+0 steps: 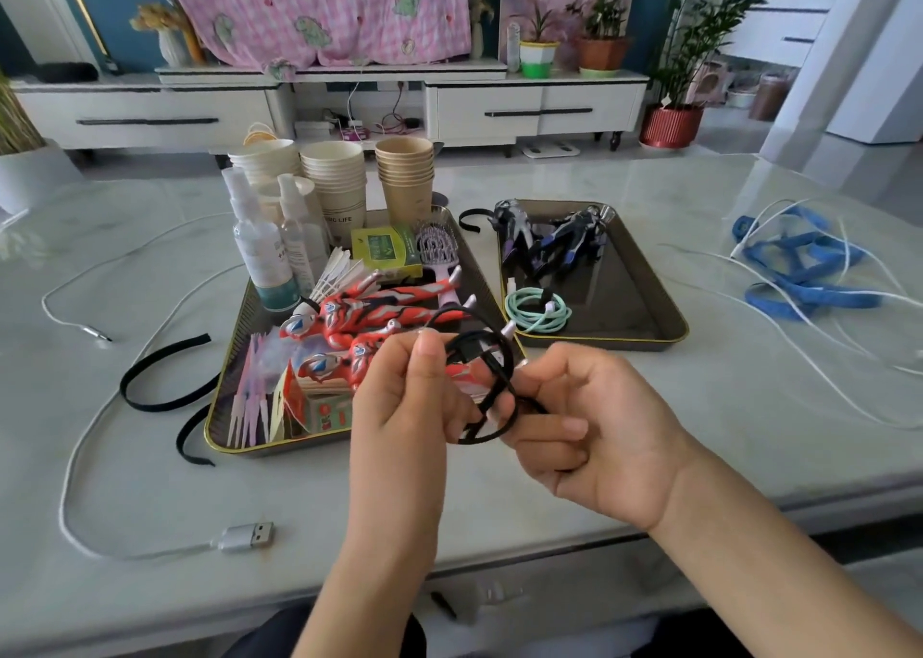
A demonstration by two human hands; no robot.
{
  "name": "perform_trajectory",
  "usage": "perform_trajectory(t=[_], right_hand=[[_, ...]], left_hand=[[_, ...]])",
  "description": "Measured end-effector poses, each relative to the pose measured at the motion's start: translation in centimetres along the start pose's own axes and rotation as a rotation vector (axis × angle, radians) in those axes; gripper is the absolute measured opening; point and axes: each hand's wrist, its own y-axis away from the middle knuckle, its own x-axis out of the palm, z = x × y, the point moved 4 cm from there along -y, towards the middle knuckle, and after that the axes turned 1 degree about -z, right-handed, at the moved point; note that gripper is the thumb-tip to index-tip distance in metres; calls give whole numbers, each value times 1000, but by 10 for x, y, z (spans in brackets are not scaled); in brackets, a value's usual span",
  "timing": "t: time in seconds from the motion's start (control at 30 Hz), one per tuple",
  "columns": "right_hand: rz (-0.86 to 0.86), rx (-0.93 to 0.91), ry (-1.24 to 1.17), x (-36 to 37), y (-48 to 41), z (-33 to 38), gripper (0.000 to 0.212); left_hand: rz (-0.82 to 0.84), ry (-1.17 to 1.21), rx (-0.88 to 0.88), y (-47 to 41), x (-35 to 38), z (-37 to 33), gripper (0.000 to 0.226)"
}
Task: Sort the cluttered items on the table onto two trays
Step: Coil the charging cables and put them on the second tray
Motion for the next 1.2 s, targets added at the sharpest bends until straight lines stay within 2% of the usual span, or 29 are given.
perform_trajectory(t=[0.1,0.27,0.33,0.43,0.57,0.63,0.77,0.83,0.93,1.03,1.2], right_hand=[[29,36,-8,-3,0,0,39],[68,49,69,-2,-2,-5,28],[138,44,96,-3,0,-6,24],[345,54,126,-3,3,-11,18],[400,38,300,-5,8,-13,21],[383,9,391,-3,11,-7,23],[359,28,470,-2,18,0,21],[346,65,435,0,20,-2,13],[307,66,401,2,20,-8,16],[299,49,451,6,16,-11,9],[244,97,488,9,10,-12,20]], left_hand=[[21,102,-80,1,-1,-2,34],[111,177,-173,2,-1,-3,36],[188,209,-199,2,-1,-4,36],[336,268,-239,4,-1,-4,33],[399,305,-287,10,-1,-7,35],[350,270,-234,10,-2,-9,35],[252,96,1,10,-5,-13,28],[263,106,-4,12,-3,-12,24],[240,70,-46,14,-1,-9,23],[152,74,-29,13,-4,-10,27],[-79,-117,62,12,-9,-10,43]])
